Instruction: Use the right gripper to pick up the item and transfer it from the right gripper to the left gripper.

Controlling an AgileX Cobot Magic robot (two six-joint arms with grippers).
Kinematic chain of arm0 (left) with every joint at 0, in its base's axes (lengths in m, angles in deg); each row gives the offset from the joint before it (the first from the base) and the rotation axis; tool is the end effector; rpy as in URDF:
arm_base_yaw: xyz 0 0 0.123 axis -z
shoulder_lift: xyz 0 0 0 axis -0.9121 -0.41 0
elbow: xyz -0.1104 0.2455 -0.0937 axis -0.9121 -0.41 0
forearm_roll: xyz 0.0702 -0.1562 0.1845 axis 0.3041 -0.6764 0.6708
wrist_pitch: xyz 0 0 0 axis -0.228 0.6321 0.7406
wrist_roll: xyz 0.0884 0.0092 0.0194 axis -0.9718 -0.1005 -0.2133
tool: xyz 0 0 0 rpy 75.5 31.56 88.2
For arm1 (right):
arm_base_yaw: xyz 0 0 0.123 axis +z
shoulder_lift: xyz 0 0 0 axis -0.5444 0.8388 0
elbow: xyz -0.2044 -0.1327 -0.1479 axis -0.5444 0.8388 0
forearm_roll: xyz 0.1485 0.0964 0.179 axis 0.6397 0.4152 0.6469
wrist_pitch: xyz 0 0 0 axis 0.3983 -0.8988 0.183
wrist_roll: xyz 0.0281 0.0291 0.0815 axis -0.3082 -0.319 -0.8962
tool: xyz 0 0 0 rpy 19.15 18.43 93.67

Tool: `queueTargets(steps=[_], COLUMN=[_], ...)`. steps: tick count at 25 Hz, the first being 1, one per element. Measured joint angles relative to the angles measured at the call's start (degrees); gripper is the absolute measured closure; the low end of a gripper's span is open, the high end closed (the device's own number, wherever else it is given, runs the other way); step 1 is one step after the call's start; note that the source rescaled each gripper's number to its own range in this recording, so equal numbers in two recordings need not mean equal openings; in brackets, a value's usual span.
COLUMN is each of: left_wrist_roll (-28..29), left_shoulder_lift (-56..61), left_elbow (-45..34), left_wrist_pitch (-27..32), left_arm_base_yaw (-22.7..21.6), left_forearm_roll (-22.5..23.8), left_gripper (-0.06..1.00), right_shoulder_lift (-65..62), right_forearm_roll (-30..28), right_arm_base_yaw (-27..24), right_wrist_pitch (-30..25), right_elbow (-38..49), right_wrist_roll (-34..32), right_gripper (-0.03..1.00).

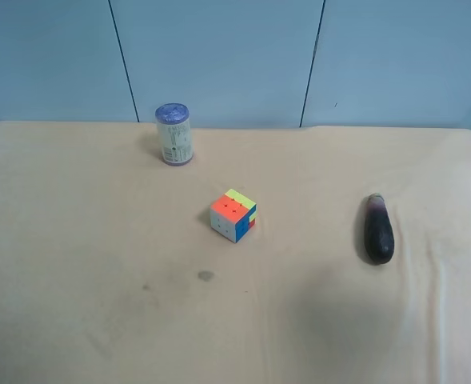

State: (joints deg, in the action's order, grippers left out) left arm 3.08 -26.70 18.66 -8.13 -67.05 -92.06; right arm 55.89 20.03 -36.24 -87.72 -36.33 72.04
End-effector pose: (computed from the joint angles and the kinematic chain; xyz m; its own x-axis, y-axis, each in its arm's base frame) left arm -0.0055 -0.0070 0.2793 -0.4345 0.0381 -0.8999 0.0668 0.9977 0.0100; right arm 0.0351 0.0067 0.2903 -0.6713 0.0322 -0.7405 -0.0180 0.9981 0.0597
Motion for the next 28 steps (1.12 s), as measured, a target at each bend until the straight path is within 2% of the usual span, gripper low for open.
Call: queueTargets(steps=[7, 12, 21, 28], left_wrist_roll=[0.0, 0.0, 0.0, 0.0], left_shoulder_lift=[0.0, 0.0, 0.0, 0.0], left_elbow=[0.0, 0.0, 0.0, 0.0], left_wrist_pitch=[0.0, 0.0, 0.0, 0.0], left_arm_base_yaw=[0.0, 0.0, 0.0, 0.0], left_forearm_roll=[0.0, 0.0, 0.0, 0.0], left_gripper=[-0.06, -0.06, -0.06, -0.06], right_shoulder_lift=[18.99, 28.71, 45.72, 56.26], right_forearm_roll=[0.05, -0.15, -0.1, 2.43], right_arm_base_yaw=[0.0, 0.0, 0.0, 0.75], right_wrist_pitch=[0.73, 8.22, 18.18, 28.62], right_elbow=[-0.38, -1.77, -1.77, -1.81], right_wrist_roll=[-0.3, -0.43, -2.36, -2.4], right_gripper=[-0.03, -0.03, -0.03, -0.03])
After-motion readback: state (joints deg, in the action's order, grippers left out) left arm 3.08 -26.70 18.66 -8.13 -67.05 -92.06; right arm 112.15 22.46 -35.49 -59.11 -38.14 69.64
